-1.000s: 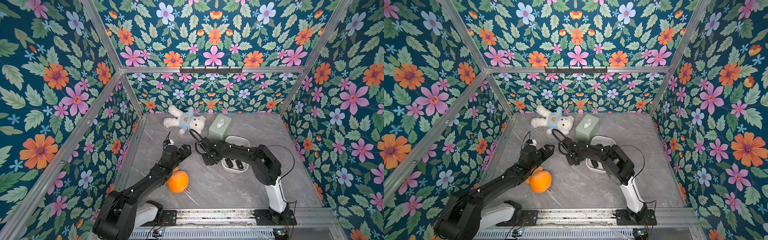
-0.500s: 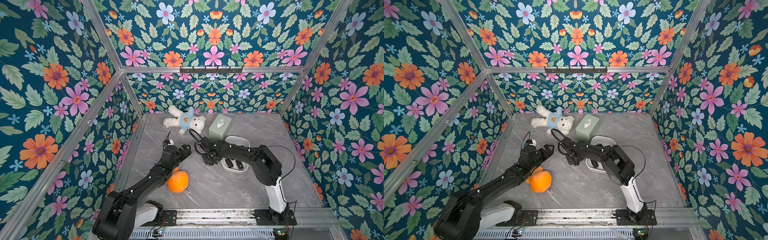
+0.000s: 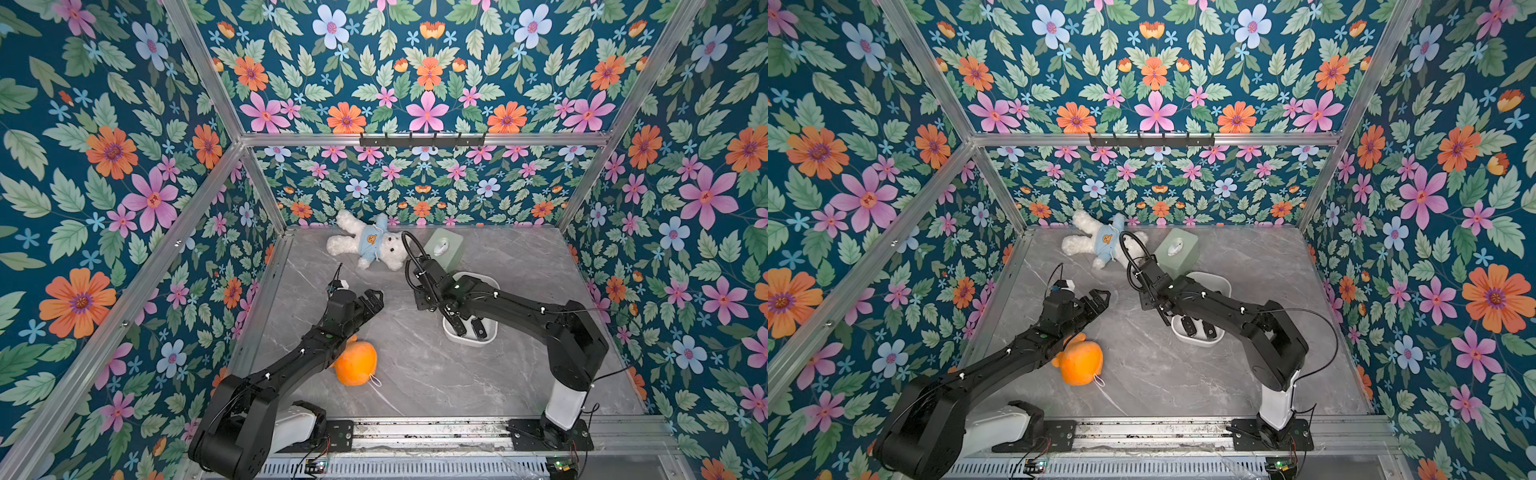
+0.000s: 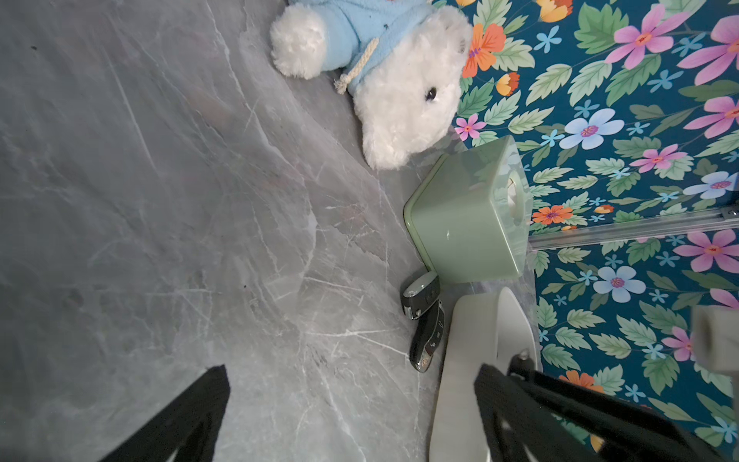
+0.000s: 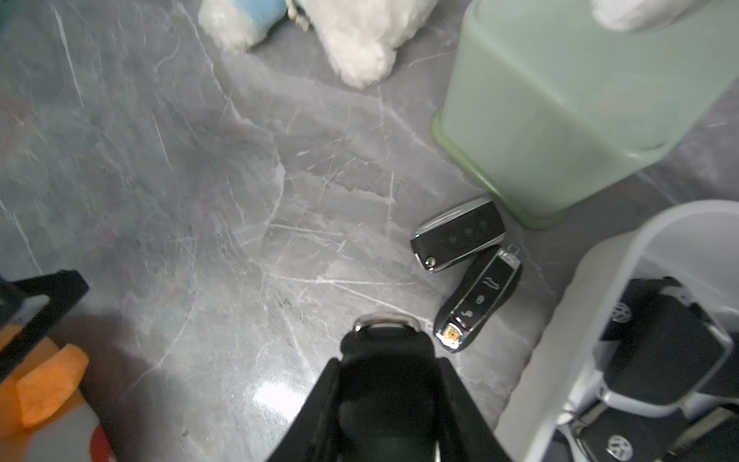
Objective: Place the car key into the storage box
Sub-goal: Pick up the car key from the center of the board, then place the car key in the storage box.
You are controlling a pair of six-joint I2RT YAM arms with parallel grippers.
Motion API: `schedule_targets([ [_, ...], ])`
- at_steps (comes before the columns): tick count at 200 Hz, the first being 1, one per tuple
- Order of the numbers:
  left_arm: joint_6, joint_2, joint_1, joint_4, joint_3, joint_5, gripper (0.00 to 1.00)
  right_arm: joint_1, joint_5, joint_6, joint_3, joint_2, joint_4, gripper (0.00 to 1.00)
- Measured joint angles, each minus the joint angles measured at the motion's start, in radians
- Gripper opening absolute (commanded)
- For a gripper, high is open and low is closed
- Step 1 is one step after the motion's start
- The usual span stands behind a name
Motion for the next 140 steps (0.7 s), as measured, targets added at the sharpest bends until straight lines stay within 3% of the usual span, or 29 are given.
schedule_targets([
  [72,-0.001,0.112,0.0,0.031,0.054,0.081,1.0,-0.142,0.027,0.077,-0.237,-0.238,0.089,0.29],
  [140,-0.008,0.259,-0.031,0.075,0.141,0.192,1.0,-0.254,0.045,0.143,-0.422,-0.323,0.079,0.29],
])
